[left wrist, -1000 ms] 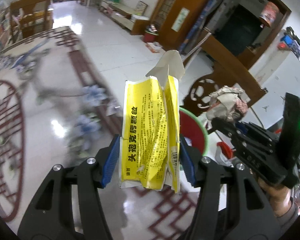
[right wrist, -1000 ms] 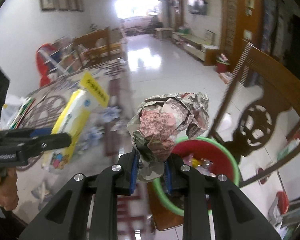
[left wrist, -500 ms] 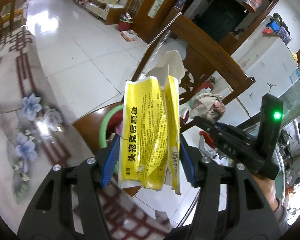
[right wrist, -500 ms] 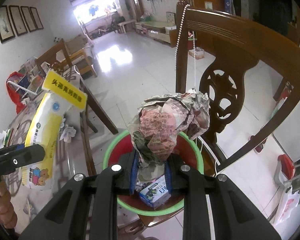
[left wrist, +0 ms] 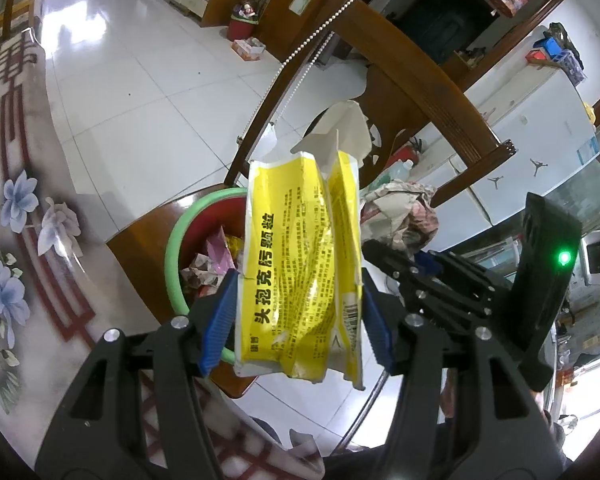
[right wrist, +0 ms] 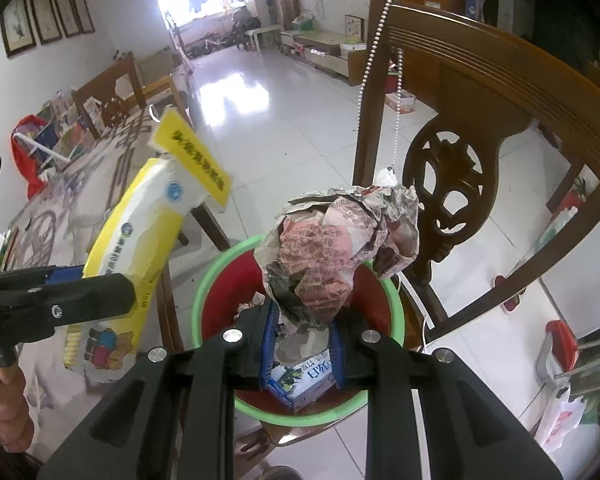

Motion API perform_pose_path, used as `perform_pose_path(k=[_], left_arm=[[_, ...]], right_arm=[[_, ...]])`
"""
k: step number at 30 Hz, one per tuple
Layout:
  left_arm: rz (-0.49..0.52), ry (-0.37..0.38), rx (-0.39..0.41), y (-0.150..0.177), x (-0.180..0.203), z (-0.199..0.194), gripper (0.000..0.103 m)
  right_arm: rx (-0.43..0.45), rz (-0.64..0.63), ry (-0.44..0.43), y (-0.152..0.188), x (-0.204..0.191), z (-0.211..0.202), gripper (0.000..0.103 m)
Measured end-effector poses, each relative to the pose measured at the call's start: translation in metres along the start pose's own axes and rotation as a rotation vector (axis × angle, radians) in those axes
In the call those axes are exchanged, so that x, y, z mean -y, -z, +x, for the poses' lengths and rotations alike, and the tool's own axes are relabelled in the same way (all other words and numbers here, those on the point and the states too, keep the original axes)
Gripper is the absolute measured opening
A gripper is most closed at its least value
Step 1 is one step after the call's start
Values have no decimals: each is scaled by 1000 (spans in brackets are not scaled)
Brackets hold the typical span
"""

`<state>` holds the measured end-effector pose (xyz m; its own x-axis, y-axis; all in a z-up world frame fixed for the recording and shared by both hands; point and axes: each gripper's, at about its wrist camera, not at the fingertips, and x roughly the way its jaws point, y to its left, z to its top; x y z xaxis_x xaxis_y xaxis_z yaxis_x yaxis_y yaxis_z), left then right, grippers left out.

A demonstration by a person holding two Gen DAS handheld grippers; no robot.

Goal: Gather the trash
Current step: 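Carry the paper ball and yellow box over the red bucket, then open both tools to drop the paper ball and yellow box into the bucket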

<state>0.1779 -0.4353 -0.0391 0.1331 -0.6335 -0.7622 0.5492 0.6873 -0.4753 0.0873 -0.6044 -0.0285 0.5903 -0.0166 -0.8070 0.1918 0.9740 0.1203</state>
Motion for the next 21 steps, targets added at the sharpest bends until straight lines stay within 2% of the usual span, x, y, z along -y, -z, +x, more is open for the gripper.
perform_pose_path(k=[3, 6, 8, 9, 10, 14, 15, 17, 21], left_arm=[[-6, 1, -3, -2, 1, 2, 57], [-49, 26, -2, -6, -3, 2, 63], [-73, 39, 9, -8, -4, 0, 70], [-80, 39, 13, -8, -5, -1, 80], [-92, 34, 25, -9, -6, -4, 82], [-129, 44, 66, -11, -13, -17, 87], [-137, 46, 76, -11, -15, -20, 91], [-160, 41, 111, -10, -23, -33, 94], [-153, -11, 145, -8, -33, -52, 97]], right_arm=[[0, 2, -15, -1, -1, 2, 21], [-4, 6, -10, -3, 1, 4, 21], [0, -2, 5, -4, 2, 5, 24], [0, 4, 6, -4, 4, 5, 25], [-3, 10, 7, -4, 5, 5, 30], [-3, 18, 0, -4, 7, 5, 33], [-7, 21, -6, -4, 7, 5, 37], [0, 21, -17, -4, 5, 4, 78], [30, -3, -17, -5, -4, 0, 94]])
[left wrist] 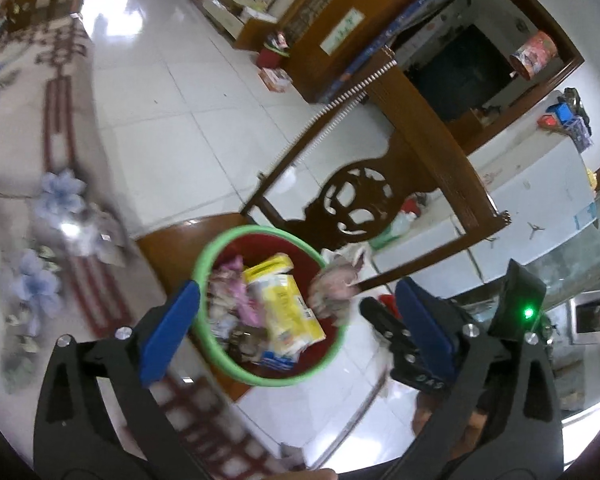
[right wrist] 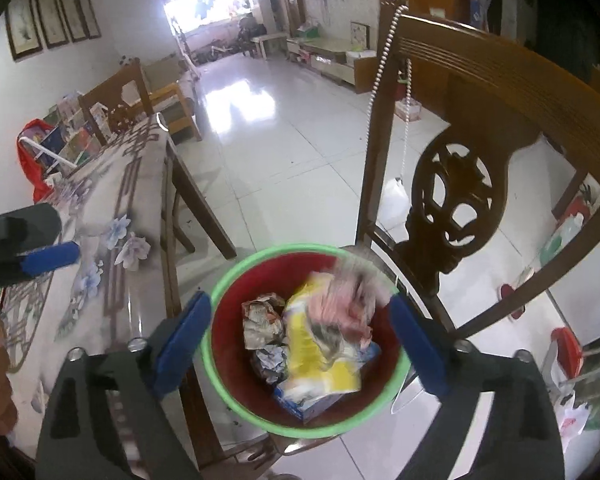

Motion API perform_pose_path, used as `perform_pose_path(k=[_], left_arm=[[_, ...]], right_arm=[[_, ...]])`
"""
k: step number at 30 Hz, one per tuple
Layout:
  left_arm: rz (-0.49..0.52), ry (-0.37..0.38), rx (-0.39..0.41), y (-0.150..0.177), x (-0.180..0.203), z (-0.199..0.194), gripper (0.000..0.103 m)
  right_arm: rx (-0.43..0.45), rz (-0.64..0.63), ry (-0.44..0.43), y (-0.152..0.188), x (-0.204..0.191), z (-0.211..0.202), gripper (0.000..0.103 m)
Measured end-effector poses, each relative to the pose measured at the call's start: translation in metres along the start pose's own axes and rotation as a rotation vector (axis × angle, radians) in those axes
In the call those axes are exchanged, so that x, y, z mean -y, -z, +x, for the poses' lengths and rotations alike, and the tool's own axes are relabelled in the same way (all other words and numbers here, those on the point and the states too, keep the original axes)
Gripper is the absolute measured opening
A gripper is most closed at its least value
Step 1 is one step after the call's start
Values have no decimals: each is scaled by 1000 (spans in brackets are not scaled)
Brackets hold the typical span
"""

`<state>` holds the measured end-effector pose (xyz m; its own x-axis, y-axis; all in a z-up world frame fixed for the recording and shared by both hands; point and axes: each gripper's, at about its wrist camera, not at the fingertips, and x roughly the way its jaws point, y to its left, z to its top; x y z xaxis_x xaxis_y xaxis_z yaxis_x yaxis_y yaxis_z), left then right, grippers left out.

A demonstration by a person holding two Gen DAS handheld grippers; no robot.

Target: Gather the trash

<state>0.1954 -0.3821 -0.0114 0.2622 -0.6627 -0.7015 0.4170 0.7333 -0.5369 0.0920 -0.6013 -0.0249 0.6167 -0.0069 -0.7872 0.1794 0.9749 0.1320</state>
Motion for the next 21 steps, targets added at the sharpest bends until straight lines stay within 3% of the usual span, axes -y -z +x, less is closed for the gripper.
perform_pose_path(k=[13, 21], left_arm=[[32, -110, 100, 26, -46, -80, 97], [40, -236, 242, 66, -91, -175, 97]], right_arm=[[42, -41, -17, -4, -43, -8, 95], [151, -156, -43, 6, -128, -43, 95]])
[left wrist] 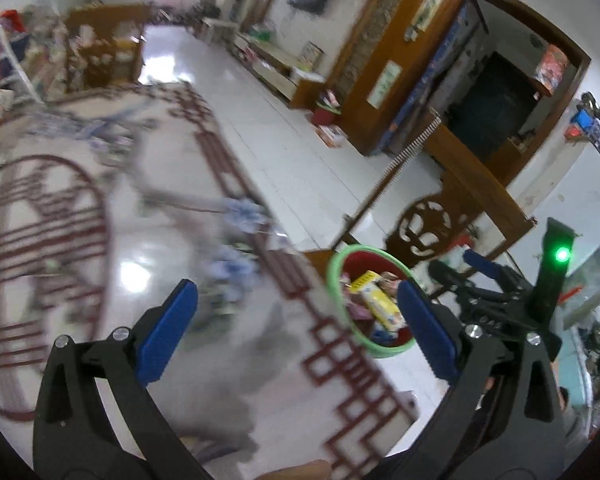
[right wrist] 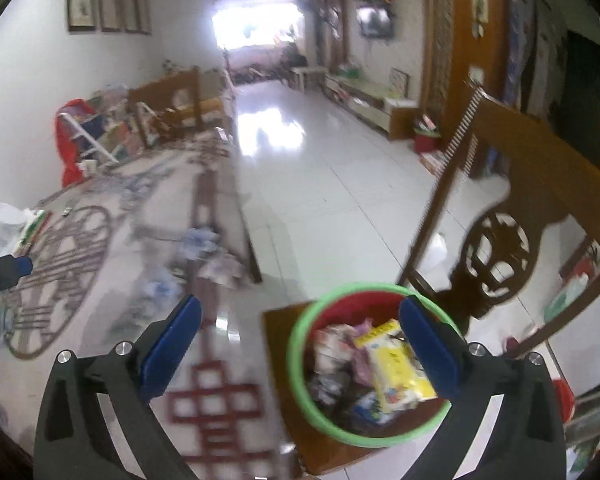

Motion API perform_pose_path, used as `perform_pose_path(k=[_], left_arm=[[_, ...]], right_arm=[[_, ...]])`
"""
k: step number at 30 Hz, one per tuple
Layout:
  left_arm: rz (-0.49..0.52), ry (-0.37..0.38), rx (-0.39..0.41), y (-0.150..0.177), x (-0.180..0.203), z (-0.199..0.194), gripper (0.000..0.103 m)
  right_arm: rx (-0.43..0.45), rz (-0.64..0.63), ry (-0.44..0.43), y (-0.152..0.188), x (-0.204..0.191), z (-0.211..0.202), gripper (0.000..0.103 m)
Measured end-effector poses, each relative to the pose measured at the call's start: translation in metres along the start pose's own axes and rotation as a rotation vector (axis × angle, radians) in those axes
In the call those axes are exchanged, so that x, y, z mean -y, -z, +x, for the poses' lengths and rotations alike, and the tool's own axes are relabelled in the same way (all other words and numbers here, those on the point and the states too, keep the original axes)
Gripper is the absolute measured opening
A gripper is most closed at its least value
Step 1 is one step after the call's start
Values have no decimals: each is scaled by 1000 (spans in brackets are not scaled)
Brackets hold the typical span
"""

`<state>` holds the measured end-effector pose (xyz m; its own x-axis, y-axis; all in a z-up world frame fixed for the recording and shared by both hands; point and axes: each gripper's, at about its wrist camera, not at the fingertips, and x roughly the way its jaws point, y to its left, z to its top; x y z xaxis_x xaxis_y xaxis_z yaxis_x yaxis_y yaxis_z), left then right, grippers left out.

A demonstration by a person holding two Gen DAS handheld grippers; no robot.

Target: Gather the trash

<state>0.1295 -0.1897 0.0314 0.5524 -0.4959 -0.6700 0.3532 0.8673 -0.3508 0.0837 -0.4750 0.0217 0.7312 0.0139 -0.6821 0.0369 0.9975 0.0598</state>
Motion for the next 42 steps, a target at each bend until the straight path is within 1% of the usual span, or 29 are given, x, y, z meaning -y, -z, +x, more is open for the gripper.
perform_pose_path(k=[2, 3, 5, 10, 14, 16, 18, 22, 24, 25, 27, 30, 33, 40, 42], left_arm=[[-5, -48, 38, 4, -17, -24, 97], [-7, -85, 60, 7, -27, -37, 97], [-9, -127, 93, 10, -42, -57, 97], [13, -243, 191, 25, -75, -107, 97], [91, -338, 268, 46, -87, -133, 97], [108, -367, 285, 57, -92, -139, 97], [114, -377, 284, 66, -97, -141, 97], [82, -394, 306, 77, -104, -143, 98], [48, -401, 326, 82, -111, -144, 98], [41, -410, 319, 85, -113, -145, 98], [54, -429, 297, 86, -115, -139, 98], [47, -458, 299, 90, -115, -135, 98], [48, -463, 284, 93, -114, -130, 98], [40, -459, 309, 97, -111, -130, 98], [34, -469, 311, 97, -112, -130, 98]], right_arm=[[29, 6, -11, -1, -21, -9, 95], [42, 13, -25, -1, -34, -12, 96], [58, 5, -56, 0, -57, -17, 96], [98, -86, -80, 0, -116, -26, 96], [142, -137, -106, 7, -161, -36, 96], [154, -155, -109, 13, -174, -38, 96], [161, -172, -119, 20, -191, -40, 96], [163, -205, -140, 32, -215, -42, 96], [166, -213, -137, 36, -219, -42, 96], [167, -215, -136, 38, -221, -42, 96], [174, -208, -137, 40, -222, -43, 96], [194, -209, -127, 44, -223, -43, 96], [198, -202, -131, 46, -220, -43, 96], [225, -196, -118, 47, -219, -47, 96], [231, -191, -119, 47, -218, -48, 96]])
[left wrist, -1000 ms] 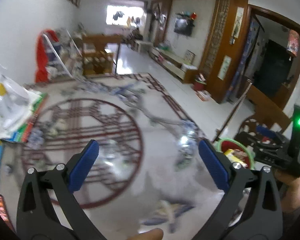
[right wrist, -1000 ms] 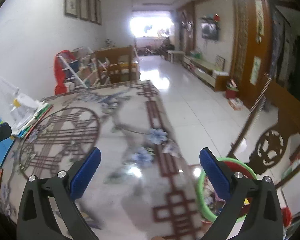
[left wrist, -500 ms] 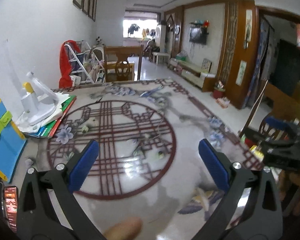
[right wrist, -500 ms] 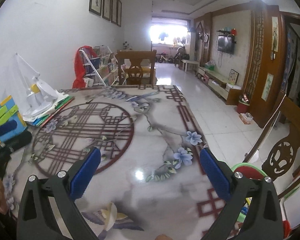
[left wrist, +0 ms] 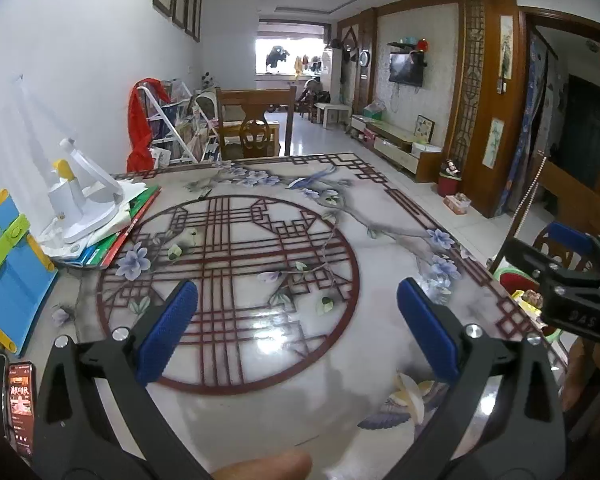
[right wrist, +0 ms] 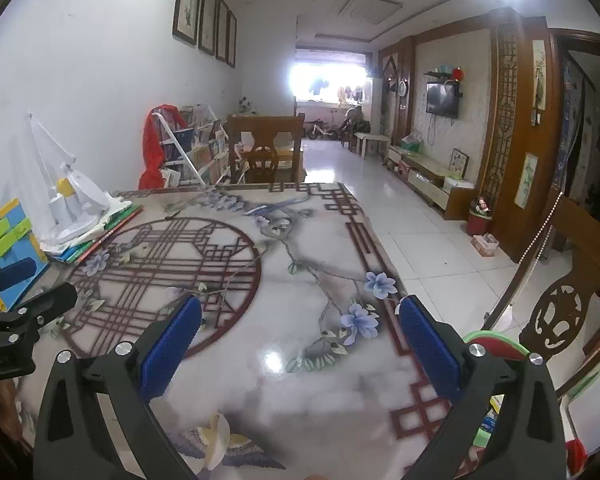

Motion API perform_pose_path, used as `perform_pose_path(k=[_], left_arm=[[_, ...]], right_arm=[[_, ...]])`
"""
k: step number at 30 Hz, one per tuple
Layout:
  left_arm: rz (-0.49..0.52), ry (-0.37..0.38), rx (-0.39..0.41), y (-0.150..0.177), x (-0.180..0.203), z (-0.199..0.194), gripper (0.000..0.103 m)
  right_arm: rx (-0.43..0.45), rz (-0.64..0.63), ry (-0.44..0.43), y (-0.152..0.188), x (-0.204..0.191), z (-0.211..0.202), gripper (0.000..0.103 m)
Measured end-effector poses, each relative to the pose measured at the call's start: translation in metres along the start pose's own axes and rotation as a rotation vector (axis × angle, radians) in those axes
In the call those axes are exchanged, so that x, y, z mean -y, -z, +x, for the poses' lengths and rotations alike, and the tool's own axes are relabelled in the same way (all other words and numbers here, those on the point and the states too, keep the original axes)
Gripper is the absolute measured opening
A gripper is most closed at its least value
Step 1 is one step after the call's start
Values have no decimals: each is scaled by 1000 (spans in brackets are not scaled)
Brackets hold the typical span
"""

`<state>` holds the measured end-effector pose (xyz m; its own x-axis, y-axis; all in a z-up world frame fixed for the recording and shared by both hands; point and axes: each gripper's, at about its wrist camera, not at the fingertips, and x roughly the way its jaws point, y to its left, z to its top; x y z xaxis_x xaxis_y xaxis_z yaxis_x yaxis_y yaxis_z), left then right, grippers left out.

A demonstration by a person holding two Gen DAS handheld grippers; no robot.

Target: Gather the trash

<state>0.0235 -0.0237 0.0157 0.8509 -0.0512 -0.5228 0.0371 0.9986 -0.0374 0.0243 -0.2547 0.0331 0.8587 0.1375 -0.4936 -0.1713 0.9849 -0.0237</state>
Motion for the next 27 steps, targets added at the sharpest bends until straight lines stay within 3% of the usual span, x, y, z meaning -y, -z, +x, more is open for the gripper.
perform_pose_path(k=[27], left_arm=[[-14, 14, -12, 3, 0, -1, 98]], right_arm=[[-11, -11, -2, 6, 0, -1, 96]])
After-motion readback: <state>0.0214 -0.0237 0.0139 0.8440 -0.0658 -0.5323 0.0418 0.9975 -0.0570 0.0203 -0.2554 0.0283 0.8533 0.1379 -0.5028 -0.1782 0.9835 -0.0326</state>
